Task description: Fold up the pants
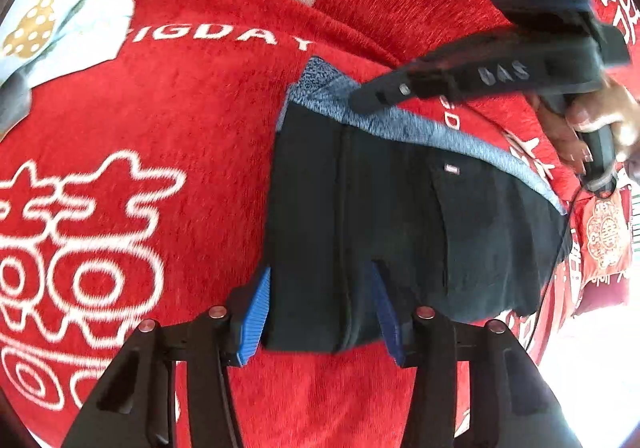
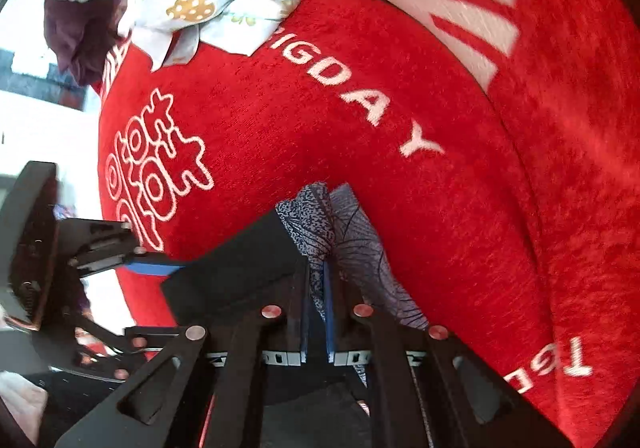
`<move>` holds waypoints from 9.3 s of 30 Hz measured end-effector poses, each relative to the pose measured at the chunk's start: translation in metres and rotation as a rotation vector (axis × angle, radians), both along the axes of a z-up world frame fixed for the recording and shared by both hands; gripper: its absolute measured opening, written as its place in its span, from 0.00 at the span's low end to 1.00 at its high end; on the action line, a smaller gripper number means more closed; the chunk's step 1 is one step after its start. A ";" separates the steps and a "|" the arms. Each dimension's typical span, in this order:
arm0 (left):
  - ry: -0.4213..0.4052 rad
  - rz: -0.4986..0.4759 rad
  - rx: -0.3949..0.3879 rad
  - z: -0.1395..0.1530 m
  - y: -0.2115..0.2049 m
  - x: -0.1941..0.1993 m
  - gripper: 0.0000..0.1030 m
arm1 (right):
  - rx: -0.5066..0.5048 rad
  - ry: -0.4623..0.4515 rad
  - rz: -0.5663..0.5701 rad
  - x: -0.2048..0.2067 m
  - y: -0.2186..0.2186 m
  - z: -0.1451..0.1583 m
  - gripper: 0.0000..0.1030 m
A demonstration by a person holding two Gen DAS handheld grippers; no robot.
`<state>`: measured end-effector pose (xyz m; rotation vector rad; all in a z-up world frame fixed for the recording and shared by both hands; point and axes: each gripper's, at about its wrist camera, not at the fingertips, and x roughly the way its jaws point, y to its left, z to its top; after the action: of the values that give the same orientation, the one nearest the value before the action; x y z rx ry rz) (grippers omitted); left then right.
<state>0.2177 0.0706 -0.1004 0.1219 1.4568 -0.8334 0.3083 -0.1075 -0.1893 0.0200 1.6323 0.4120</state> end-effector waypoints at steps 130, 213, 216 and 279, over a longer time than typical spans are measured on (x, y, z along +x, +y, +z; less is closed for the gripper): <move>-0.261 -0.398 0.236 0.006 -0.464 -0.337 0.85 | 0.278 -0.514 -1.917 -0.706 -0.465 0.079 0.40; -0.236 -0.173 0.269 0.029 -0.215 -0.177 0.88 | 0.430 -0.156 -1.537 -0.444 -0.241 0.072 0.10; -0.250 -0.185 0.240 0.046 -0.219 -0.177 0.88 | 0.314 -0.232 -1.340 -0.434 -0.248 0.116 0.31; -0.160 0.053 0.288 0.066 -0.078 -0.136 0.99 | -0.216 -0.093 -0.725 -0.298 -0.146 0.103 0.67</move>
<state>0.0820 -0.0073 -0.0347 0.3574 1.4146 -0.5542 0.0102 -0.2532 -0.0866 0.4105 1.4542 -0.3140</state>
